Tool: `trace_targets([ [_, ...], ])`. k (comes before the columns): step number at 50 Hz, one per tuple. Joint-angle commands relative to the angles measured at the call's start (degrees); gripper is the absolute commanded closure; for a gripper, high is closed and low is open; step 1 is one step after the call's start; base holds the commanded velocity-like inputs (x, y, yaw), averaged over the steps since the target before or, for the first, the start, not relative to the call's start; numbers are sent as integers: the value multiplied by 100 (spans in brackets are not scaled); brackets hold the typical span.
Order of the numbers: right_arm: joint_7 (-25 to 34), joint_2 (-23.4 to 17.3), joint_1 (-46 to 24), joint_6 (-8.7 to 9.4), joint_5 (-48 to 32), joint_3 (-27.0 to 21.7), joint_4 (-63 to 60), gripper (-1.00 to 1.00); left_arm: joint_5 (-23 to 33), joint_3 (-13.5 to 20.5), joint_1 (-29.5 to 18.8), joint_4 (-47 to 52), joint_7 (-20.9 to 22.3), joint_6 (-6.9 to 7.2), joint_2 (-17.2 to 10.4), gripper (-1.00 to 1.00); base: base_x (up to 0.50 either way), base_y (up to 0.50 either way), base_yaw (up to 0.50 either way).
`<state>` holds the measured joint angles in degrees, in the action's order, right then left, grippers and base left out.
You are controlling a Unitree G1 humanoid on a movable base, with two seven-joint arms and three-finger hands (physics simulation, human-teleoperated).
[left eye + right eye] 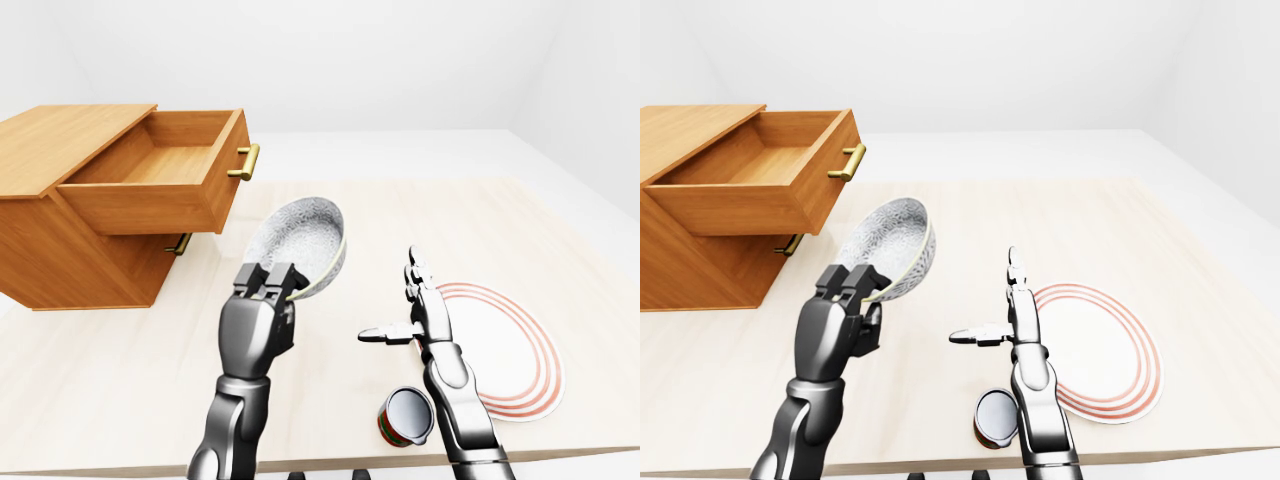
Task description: Put the bowl on top of the cabinet.
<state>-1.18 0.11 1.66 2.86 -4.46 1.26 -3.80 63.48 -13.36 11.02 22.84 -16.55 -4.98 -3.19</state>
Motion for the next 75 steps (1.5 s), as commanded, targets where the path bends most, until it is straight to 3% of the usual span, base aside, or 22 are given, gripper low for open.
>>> trace_targets([
  [1, 0, 3, 15, 4, -12, 10, -27, -100, -357, -146, 260, 1061, 416, -2, 15, 93, 0, 0, 0],
  [9, -4, 6, 10, -8, -21, 19, -6, -100, -710, -30, 10, 1701, 1011, -2, 122, 93, 0, 0, 0],
  [12, -4, 6, 10, -7, -21, 20, -7, -100, -716, -25, 5, 1709, 1023, -2, 127, 93, 0, 0, 0],
  [14, -8, 6, -11, -17, -25, 17, 31, -100, -828, 39, -226, 1996, 1334, -2, 223, 93, 0, 0, 0],
  [24, -22, 8, -30, -36, -83, 41, 80, -100, -1002, 235, -618, 2210, 1711, -2, 316, 94, 0, 0, 0],
  [36, -15, 12, -22, -28, -101, 53, 54, -100, -1434, 741, -1593, 2692, 2468, -2, 400, 94, 0, 0, 0],
  [45, -50, 9, -25, -42, -146, 50, 71, -100, -1629, 982, -2037, 2801, 2626, -2, 327, 94, 0, 0, 0],
  [49, -47, 13, 7, -20, -150, 62, 9, -100, -1766, 1262, -2372, 2736, 2659, 27, 174, 94, 0, 0, 0],
  [54, -46, 14, 19, -16, -150, 68, -18, -100, -1946, 1600, -3007, 2555, 2691, 470, -115, 94, 0, 0, 0],
  [55, -45, 14, 19, -23, -148, 68, -11, -100, -2023, 1729, -3240, 2462, 2707, 621, -217, 93, 0, 0, 0],
  [57, -45, 14, 19, -23, -148, 68, -10, -100, -2038, 1722, -3253, 2459, 2687, 654, -253, 93, 0, 0, 0],
  [58, -44, 14, 16, -24, -148, 68, -9, -100, -2159, 1893, -3524, 2358, 2725, 838, -393, 93, 0, 0, 0],
  [60, -50, 14, 3, -30, -147, 61, 15, -100, -2299, 2011, -3701, 2314, 2689, 998, -579, 93, 0, 0, 0],
  [75, -52, 17, 23, -27, -166, 83, -9, -100, -3120, 2793, -4727, 1410, 2177, 998, -1854, 94, 0, 0, 0],
])
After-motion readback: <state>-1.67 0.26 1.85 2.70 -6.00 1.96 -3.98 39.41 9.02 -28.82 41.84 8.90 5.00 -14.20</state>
